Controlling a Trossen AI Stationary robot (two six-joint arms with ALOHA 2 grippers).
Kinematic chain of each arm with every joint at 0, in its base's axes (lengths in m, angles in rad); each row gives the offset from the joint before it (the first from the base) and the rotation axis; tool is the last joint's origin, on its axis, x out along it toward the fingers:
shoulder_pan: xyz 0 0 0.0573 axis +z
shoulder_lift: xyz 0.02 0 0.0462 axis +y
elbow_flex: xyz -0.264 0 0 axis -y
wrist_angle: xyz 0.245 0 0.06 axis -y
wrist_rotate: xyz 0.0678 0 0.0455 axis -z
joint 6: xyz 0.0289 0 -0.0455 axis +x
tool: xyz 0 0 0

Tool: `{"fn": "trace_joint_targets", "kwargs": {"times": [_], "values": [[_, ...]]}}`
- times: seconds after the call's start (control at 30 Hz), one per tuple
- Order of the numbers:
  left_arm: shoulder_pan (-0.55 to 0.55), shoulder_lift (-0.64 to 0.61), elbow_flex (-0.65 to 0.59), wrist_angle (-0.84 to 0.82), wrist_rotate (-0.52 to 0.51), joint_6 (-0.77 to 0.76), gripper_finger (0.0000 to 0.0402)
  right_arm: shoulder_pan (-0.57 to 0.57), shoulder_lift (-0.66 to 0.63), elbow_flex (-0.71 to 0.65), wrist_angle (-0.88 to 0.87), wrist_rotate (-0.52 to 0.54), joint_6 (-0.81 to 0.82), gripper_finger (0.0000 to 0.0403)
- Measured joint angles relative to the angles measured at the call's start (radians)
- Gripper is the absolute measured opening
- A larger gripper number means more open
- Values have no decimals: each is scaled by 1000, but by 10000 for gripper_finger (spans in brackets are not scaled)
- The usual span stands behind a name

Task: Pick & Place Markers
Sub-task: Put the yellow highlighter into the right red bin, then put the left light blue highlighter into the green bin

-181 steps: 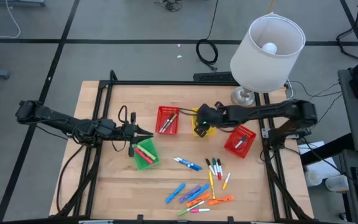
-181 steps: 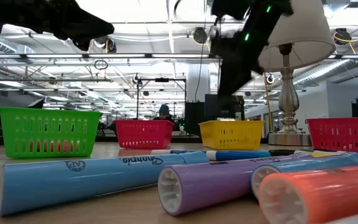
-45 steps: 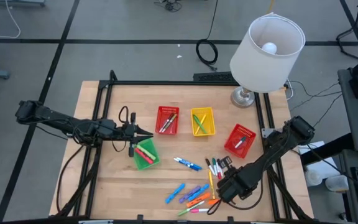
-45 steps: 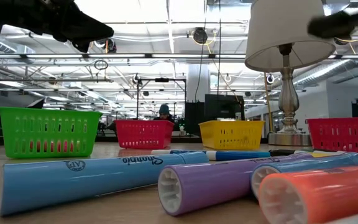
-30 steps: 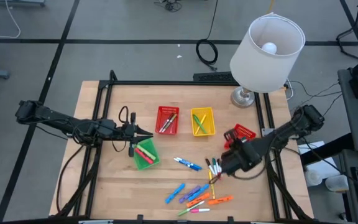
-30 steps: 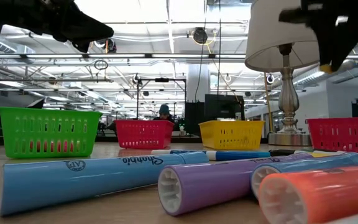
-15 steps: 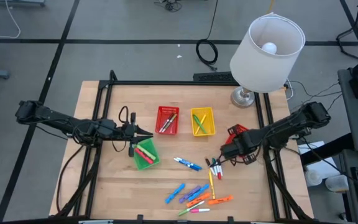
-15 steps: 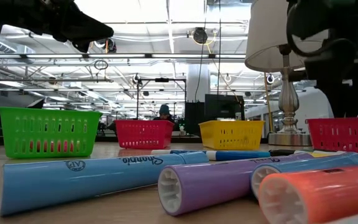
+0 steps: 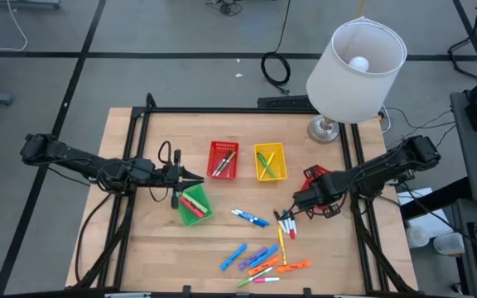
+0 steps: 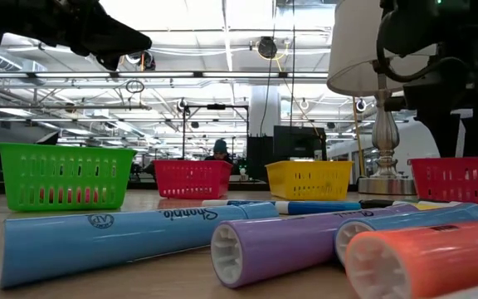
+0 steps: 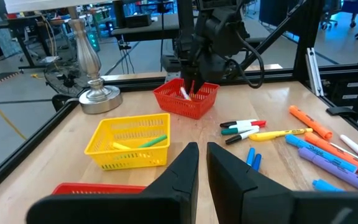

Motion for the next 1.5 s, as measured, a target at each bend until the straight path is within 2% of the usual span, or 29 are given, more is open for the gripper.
{"fn": "trace_joint_targets", "kwargs": {"times": [0.17,0.33,0.43,0.57,0.67,0.87,1.0,1.17,1.33,1.5], "values": [[0,0,0,0,0,-3,42,0,0,28,-42,0,60,89],[-1,0,0,0,0,2,42,9,-48,143,-33,0,121,72],[0,0,0,1,0,2,42,33,-135,213,89,4,121,53],[0,0,0,0,0,2,42,103,-301,221,374,56,159,26],[0,0,0,0,0,2,42,183,-427,127,609,74,118,10],[-1,0,0,-4,0,3,42,278,-631,-207,1069,75,64,3],[0,0,0,-10,0,8,42,291,-708,-433,1370,72,35,1],[0,0,0,-9,0,9,42,291,-761,-619,1679,37,24,1],[0,0,0,-9,0,9,42,291,-761,-750,1911,-7,-12,0],[0,0,0,3,0,22,42,290,-762,-774,1970,-6,-22,0]]}}
